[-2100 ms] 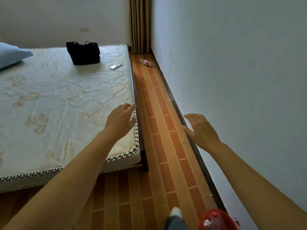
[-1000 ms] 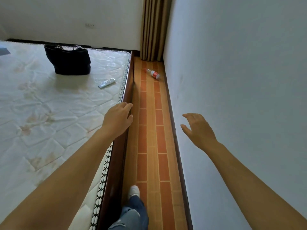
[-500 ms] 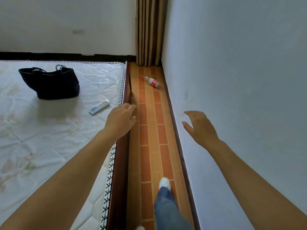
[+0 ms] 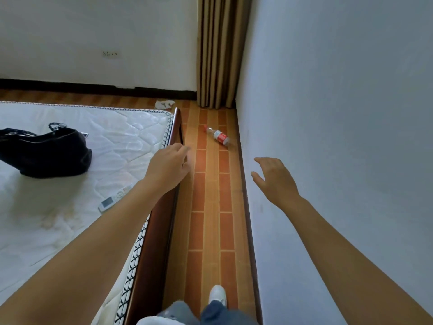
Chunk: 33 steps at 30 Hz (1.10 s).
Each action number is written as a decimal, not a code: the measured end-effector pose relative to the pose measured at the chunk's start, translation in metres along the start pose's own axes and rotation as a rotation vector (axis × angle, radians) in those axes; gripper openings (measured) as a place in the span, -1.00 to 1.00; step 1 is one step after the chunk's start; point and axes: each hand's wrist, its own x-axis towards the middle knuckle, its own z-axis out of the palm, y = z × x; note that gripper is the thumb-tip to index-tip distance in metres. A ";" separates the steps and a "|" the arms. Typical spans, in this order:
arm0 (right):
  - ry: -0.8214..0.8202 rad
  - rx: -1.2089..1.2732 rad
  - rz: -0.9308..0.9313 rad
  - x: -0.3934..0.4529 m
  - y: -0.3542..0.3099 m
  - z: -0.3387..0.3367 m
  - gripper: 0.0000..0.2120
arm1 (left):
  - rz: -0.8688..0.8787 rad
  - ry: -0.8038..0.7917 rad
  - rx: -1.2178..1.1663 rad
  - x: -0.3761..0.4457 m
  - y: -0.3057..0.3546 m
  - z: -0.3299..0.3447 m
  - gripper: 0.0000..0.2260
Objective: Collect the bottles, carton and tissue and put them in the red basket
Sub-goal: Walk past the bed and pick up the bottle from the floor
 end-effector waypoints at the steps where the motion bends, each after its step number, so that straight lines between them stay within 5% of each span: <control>1: -0.008 0.003 -0.001 0.016 0.003 0.000 -0.59 | -0.009 -0.003 -0.004 0.014 -0.002 0.001 -0.63; 33: -0.070 0.023 0.143 0.515 0.048 0.053 -0.59 | 0.072 -0.158 0.010 0.510 -0.182 0.095 -0.62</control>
